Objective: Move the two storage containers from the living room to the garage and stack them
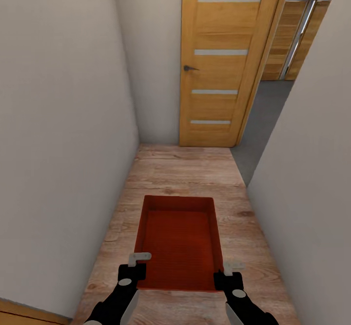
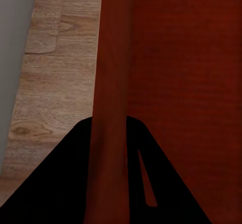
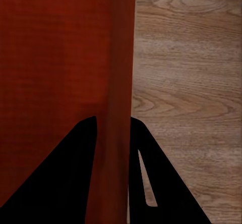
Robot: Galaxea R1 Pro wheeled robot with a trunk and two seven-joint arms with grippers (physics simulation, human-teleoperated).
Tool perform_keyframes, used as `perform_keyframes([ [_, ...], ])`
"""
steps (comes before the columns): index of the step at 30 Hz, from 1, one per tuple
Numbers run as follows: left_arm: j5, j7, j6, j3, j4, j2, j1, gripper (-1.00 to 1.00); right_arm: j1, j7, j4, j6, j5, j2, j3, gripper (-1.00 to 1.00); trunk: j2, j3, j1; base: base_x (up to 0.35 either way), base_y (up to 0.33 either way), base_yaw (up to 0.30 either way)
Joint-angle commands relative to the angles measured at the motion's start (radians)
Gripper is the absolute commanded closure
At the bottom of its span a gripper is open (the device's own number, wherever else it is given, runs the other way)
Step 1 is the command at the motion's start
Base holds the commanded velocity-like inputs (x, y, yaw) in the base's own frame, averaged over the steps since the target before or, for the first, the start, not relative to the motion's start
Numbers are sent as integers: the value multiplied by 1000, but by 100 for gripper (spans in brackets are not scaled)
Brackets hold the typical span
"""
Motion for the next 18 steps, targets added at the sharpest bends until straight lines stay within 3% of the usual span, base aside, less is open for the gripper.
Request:
perform_keyframes([
  [1, -11, -27, 3, -18, 46, 0, 0, 100, -3, -1, -4, 1, 3, -35, 7, 100, 0, -1, 1, 334, 0, 0],
  [18, -11, -27, 3, -18, 46, 0, 0, 100, -3, -2, -4, 1, 3, -35, 7, 100, 0, -1, 1, 334, 0, 0],
])
